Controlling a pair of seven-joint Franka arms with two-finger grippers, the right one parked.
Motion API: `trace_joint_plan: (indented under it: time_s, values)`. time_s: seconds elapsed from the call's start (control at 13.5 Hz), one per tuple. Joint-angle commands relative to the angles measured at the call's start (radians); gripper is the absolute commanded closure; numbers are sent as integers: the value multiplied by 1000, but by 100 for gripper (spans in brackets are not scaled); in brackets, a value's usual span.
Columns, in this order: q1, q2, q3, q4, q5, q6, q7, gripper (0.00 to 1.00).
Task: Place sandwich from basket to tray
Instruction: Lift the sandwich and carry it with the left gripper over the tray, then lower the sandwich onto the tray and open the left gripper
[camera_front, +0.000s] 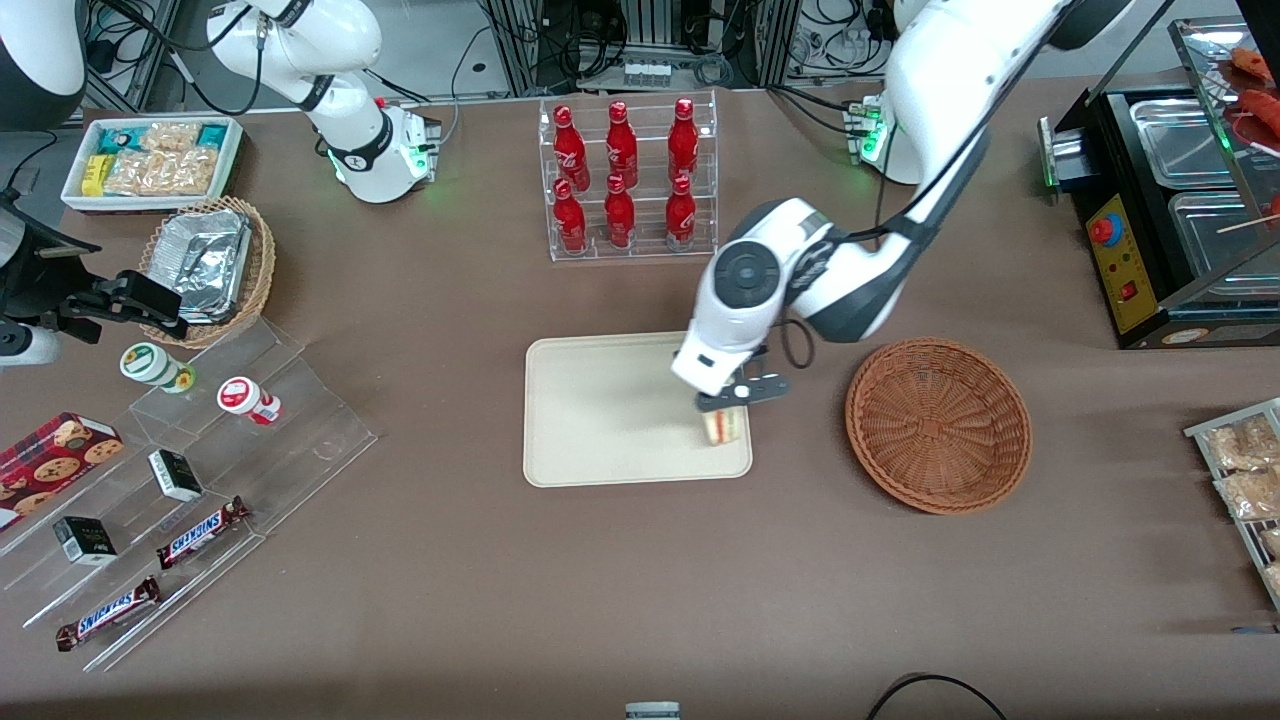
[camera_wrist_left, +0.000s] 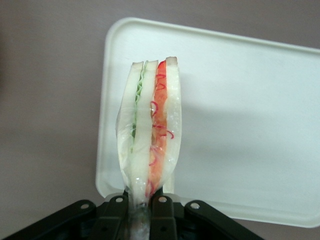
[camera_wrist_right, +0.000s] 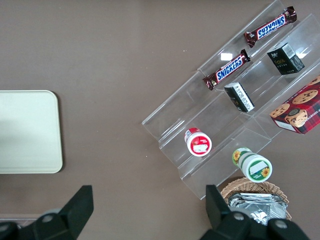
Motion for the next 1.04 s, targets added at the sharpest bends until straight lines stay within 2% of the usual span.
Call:
trace_joint_plan:
  time_s: [0.0, 0.15, 0.3, 0.96]
  values:
    - [-86, 123, 15, 196, 38, -88, -42, 100]
    - [-172, 198, 56, 285, 90, -103, -90, 100]
    - [-204, 240, 73, 337, 95, -103, -95, 100]
    - [-224, 272, 87, 354, 97, -92, -146, 100]
